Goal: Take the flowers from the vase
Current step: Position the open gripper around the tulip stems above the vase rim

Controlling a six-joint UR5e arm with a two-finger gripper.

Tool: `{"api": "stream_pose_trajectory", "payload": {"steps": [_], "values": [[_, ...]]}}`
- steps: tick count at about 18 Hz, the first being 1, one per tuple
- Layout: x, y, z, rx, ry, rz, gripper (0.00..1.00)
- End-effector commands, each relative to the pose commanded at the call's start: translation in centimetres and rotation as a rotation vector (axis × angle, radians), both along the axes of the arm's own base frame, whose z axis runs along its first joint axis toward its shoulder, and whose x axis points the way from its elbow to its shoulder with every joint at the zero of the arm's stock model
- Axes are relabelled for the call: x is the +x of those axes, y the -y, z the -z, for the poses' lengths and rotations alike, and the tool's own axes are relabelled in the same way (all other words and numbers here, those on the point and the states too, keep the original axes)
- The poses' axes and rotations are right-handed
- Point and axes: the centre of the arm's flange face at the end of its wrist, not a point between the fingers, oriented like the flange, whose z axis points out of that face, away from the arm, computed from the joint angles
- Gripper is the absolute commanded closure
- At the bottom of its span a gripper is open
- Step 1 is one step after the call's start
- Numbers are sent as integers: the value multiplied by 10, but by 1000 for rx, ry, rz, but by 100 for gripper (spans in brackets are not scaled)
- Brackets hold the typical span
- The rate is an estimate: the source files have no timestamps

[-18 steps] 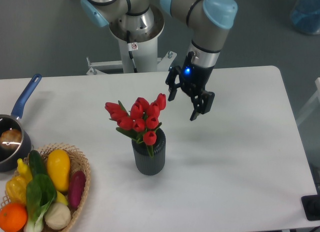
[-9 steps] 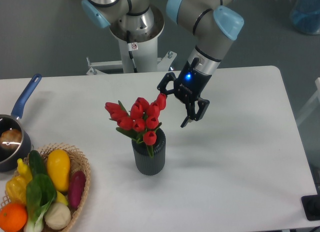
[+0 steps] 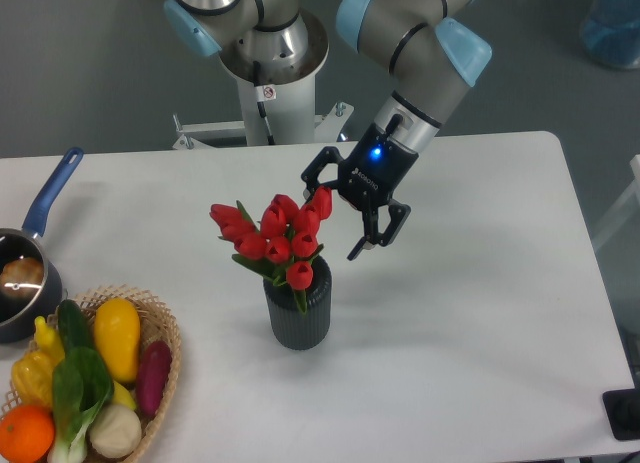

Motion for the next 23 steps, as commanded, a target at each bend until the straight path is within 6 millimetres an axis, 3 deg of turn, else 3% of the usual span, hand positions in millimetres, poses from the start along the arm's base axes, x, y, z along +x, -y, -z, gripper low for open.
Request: {"api": "stream_pose_trajectory", "payload": {"steps": [23], "values": [[6,-27,15,48,10,70,0]]}}
